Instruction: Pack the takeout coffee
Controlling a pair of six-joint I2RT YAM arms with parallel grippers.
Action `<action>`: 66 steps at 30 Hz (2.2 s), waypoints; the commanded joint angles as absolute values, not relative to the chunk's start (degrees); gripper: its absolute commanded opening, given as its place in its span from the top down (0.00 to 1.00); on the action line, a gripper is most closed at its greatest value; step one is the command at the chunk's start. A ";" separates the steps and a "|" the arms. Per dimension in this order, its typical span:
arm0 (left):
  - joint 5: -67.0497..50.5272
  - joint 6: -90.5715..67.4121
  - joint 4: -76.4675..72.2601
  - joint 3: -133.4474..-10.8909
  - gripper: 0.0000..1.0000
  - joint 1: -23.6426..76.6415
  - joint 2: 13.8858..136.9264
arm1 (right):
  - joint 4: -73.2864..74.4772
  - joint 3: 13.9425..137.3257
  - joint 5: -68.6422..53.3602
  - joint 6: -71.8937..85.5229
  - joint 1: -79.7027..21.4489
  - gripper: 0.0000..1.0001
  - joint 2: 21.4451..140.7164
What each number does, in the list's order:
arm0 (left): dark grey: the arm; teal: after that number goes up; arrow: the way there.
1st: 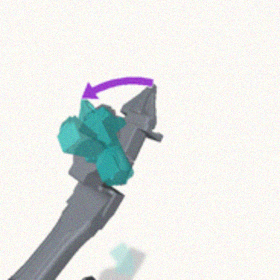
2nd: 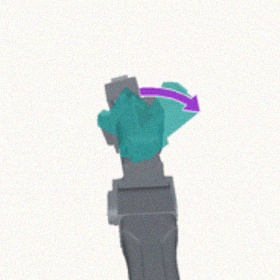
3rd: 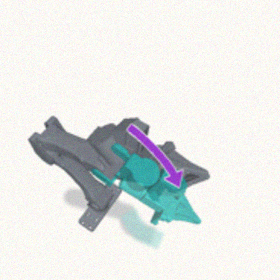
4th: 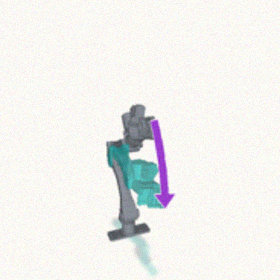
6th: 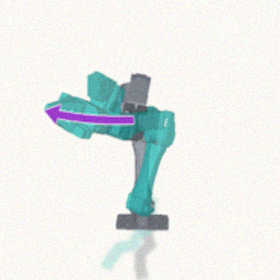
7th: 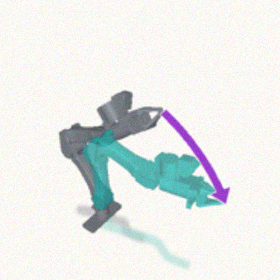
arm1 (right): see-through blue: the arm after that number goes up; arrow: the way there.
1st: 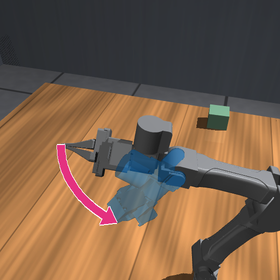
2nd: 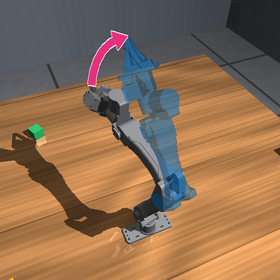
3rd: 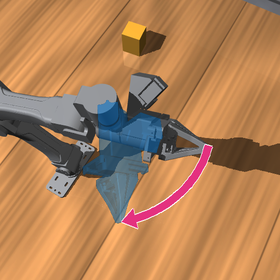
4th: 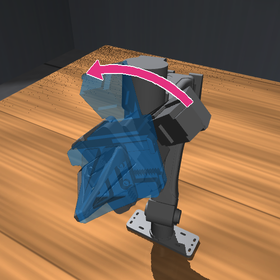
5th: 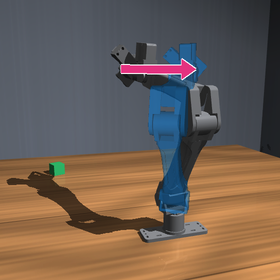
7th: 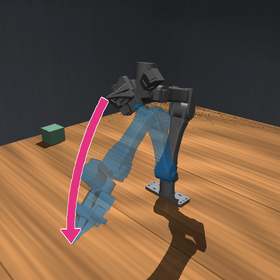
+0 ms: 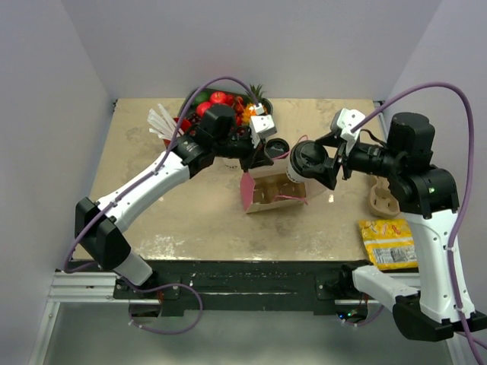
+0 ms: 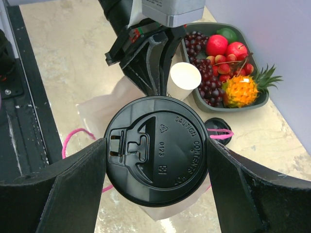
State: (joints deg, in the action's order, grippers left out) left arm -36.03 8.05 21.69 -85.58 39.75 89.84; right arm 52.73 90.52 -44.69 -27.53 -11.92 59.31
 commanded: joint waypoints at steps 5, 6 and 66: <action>-28.67 12.46 18.81 -89.91 1.00 40.87 87.98 | 54.32 91.40 -46.23 -32.17 -11.78 0.28 58.10; -28.13 13.44 18.81 -90.26 1.00 40.87 87.72 | 54.06 91.93 -46.14 -32.08 -11.78 0.28 58.10; -26.89 10.12 10.02 -81.83 1.00 45.26 84.29 | 55.10 85.96 -47.20 -38.40 -11.78 0.27 56.43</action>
